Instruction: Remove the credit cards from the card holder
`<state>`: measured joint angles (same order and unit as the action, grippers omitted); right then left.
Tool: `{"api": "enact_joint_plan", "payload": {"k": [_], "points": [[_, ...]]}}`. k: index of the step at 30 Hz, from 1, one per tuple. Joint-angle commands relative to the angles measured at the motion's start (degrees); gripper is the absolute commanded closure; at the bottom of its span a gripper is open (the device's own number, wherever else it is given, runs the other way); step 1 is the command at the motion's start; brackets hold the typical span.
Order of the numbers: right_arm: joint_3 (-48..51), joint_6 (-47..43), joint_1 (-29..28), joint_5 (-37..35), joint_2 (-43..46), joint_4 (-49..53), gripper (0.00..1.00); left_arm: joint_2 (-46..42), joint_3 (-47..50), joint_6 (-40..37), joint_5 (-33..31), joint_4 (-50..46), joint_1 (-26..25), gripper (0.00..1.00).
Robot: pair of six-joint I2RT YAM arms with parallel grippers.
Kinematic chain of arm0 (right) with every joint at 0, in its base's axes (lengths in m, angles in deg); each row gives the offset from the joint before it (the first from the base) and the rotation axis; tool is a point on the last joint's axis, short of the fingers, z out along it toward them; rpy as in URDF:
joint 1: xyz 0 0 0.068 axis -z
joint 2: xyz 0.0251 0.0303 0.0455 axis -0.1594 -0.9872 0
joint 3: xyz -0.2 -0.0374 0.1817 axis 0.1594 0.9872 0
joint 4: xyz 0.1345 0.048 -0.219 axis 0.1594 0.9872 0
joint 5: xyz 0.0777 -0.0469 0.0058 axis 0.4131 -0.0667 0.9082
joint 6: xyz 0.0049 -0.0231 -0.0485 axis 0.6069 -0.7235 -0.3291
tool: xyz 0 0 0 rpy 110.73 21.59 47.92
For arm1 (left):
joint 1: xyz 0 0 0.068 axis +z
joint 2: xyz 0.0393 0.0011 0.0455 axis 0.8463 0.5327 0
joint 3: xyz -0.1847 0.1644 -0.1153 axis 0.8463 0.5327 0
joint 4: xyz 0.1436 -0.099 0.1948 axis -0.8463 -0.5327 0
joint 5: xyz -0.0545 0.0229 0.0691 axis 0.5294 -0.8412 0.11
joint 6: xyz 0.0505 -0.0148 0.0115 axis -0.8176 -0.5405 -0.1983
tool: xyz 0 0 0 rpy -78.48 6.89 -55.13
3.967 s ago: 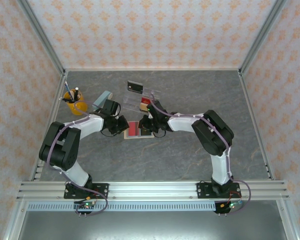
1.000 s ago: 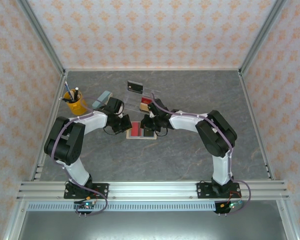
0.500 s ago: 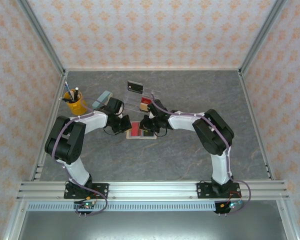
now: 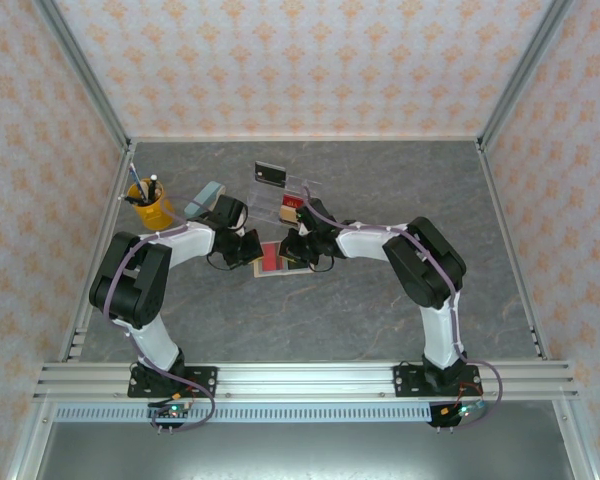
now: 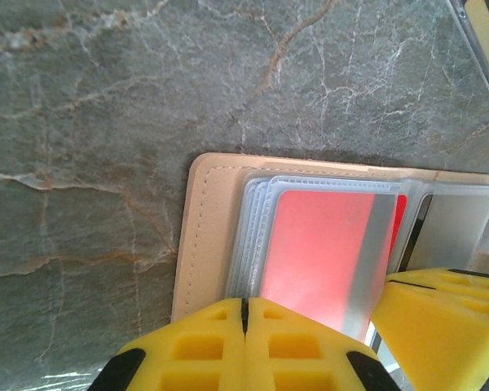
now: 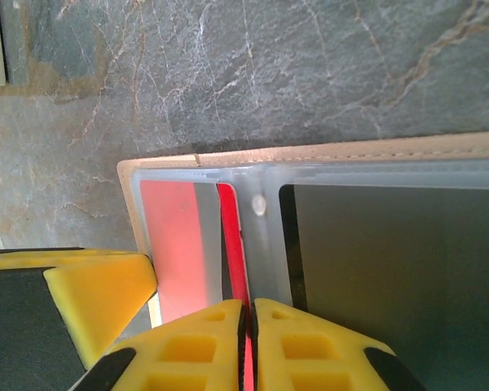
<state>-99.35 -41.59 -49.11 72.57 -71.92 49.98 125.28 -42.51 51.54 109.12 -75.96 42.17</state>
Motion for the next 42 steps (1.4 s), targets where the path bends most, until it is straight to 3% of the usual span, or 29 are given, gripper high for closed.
{"api": "enact_joint_plan", "payload": {"k": [1, 14, 22, 28, 34, 42], "points": [[-1.1, 0.2, -0.4, -0.5, -1.6, -0.3, 0.87, 1.9, 1.9, 0.4, -1.9, -1.2, -0.3, 0.94], [-0.2, 2.2, -0.5, 4.5, -1.5, -6.5, 0.84, 2.1, 1.9, 0.4, -1.9, -1.4, -0.3, 0.94], [-1.3, -2.2, -0.8, -4.5, 0.1, 3.8, 0.82, 1.9, 1.9, 0.4, -2.4, -1.8, -0.3, 0.94], [-1.0, -2.7, -1.1, -4.4, 0.2, 3.7, 0.80, 2.0, 1.7, 0.4, -2.8, -2.0, -0.3, 0.94], [0.7, 0.5, -1.1, 2.3, -0.6, -4.7, 0.87, 2.1, 1.9, 0.4, -2.4, -1.9, -0.3, 0.94], [2.4, -0.7, -0.3, -2.3, 3.2, -1.8, 0.97, 1.5, 2.0, 0.4, -3.7, -2.7, -0.1, 0.94]]}}
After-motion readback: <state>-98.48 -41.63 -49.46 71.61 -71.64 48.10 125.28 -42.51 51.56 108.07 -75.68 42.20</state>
